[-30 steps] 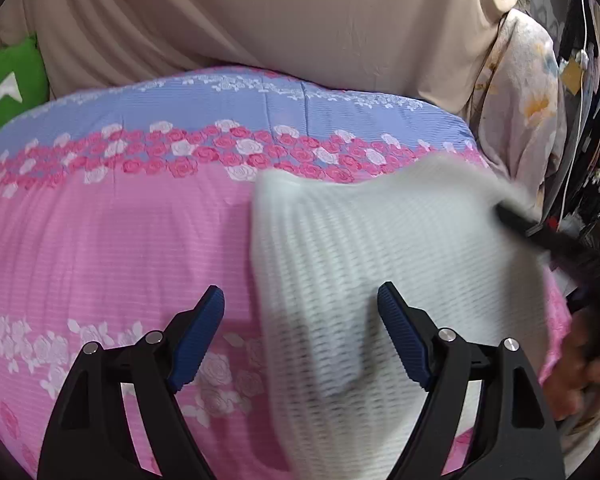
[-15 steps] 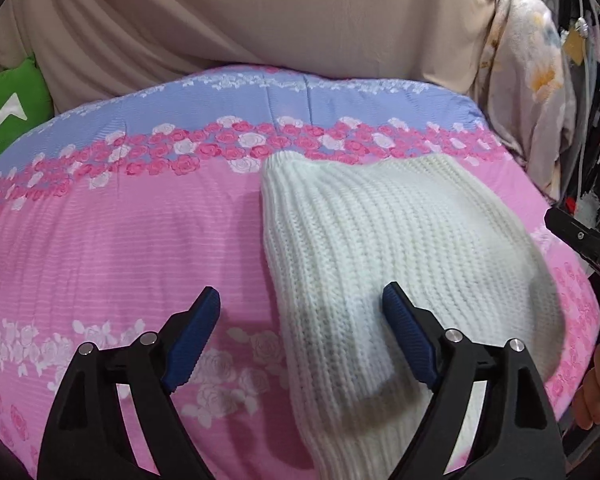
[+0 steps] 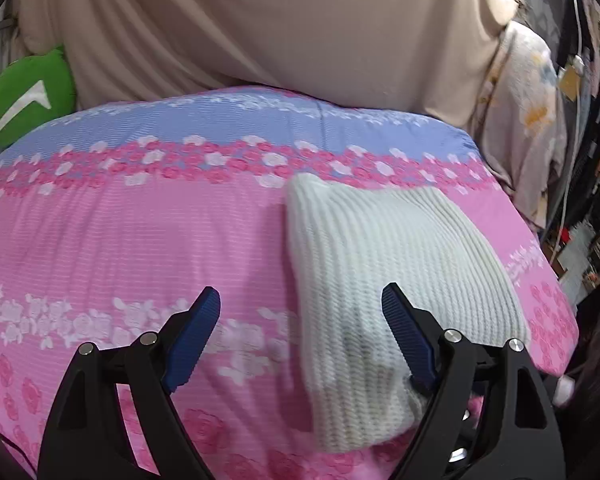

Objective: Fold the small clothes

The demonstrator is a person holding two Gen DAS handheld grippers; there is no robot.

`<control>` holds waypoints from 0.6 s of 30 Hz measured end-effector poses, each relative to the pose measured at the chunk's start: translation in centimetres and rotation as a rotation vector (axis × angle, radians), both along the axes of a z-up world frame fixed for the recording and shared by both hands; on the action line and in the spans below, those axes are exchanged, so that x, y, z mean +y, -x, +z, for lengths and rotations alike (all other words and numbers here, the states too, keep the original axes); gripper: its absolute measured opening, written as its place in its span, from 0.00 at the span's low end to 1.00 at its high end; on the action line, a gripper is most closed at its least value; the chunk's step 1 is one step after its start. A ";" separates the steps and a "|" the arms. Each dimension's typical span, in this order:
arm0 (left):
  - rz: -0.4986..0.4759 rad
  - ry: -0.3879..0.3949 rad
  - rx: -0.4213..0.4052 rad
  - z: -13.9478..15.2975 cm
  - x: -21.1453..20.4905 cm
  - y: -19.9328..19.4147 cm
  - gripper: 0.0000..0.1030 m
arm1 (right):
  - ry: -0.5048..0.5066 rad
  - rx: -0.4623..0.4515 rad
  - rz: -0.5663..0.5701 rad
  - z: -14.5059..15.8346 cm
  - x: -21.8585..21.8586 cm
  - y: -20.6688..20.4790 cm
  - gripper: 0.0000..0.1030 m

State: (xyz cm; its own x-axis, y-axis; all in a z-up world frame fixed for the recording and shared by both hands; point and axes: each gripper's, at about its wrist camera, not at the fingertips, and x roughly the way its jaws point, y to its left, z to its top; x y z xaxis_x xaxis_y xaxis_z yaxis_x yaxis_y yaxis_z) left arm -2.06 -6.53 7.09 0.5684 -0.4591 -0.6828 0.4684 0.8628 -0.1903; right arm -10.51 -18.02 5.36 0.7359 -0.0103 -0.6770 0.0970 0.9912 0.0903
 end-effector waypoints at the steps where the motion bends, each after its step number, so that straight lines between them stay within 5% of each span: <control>1: -0.015 -0.005 -0.001 -0.2 -0.6 0.3 0.78 | -0.003 -0.027 -0.042 0.9 -1.0 0.9 0.21; 5: -0.060 -0.041 0.008 -1.7 -3.1 0.9 0.78 | -0.061 -0.076 -0.222 2.4 -6.3 2.8 0.24; 9: -0.077 -0.083 0.048 -3.9 -5.1 0.6 0.80 | -0.090 0.064 -0.323 -2.1 -10.1 0.4 0.19; 15: -0.064 -0.102 0.046 -4.5 -5.5 0.5 0.81 | -0.127 -0.045 -0.308 1.6 -9.4 2.2 0.20; 18: -0.058 -0.106 0.042 -4.6 -5.5 0.5 0.82 | -0.104 0.006 -0.286 0.2 -8.9 1.2 0.20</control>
